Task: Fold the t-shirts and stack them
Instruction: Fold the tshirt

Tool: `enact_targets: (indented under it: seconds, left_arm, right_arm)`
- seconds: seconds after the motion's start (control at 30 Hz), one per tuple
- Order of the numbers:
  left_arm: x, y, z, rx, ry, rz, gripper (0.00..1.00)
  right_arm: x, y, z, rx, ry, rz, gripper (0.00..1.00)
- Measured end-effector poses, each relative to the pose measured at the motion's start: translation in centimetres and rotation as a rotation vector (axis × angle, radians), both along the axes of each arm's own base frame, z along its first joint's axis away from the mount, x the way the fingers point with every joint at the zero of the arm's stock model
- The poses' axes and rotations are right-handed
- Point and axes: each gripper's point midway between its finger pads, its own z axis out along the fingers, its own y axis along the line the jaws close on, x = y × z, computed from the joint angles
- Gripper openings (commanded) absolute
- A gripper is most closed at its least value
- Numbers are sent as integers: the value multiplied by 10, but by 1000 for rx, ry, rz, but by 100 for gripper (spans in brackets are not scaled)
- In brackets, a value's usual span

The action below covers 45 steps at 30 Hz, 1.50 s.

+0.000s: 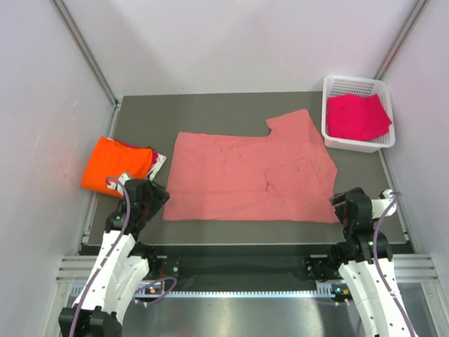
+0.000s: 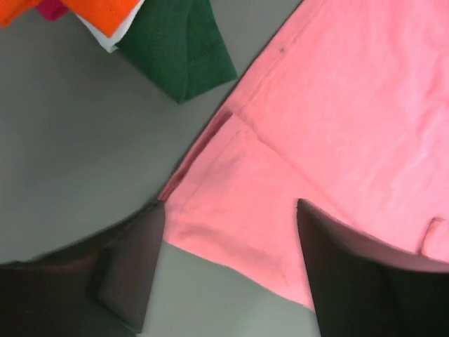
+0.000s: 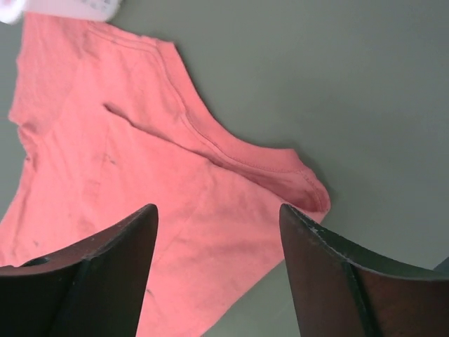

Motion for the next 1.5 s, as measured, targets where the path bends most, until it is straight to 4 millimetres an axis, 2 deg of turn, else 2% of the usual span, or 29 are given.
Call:
enact_targets:
  seconds: [0.1,0.23,0.43,0.6,0.7,0.97,1.1,1.2,1.4,1.43,1.47,1.5]
  left_arm:
    - [1,3,13,16,-19,5,85]
    - [13,2,48,30,-84,-20,86]
    - [49,-20,92,25,-157,-175,89]
    - [74,-29,94,12,-178,-221,91]
    - [88,-31,94,13,-201,-222,91]
    - [139,-40,88,5,-219,-252,90]
    - [171,-45,89,9,-244,-278,91]
    - [188,-49,84,8,-246,-297,91]
    - [207,-55,71,15,-220,-344,91]
    - [207,-55,70,17,-216,-349,91]
    - [208,-56,70,19,-215,-352,91]
    - [209,-56,70,20,-216,-356,91]
  right_arm:
    - [2,-2,22,-34,-28,20,69]
    - [16,-1,66,-94,-75,76,66]
    - [61,14,110,-224,-76,258,68]
    - [112,31,145,-326,-76,428,69]
    - [135,41,148,-357,-72,508,68]
    - [195,60,131,-385,2,644,66]
    - [226,64,129,-398,21,669,70]
    - [249,66,132,-408,27,678,71]
    - [305,73,150,-423,9,690,73]
    - [313,74,150,-425,8,691,75]
    - [318,75,150,-425,10,692,86]
    - [323,76,149,-424,11,694,86]
